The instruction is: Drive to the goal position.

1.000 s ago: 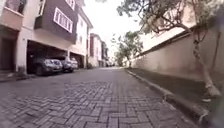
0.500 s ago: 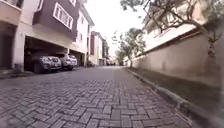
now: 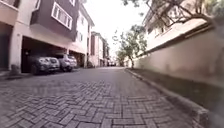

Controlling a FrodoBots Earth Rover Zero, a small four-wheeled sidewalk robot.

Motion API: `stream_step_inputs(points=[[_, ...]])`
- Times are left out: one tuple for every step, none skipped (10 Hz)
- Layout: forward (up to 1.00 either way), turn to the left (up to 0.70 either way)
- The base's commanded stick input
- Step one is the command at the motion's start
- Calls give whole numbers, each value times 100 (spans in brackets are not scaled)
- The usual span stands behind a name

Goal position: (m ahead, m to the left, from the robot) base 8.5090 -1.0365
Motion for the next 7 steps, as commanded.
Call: stream_step_inputs(points=[[70, 0], [70, 0], [70, 0], [70, 0], [70, 0], [70, 0], [70, 0]])
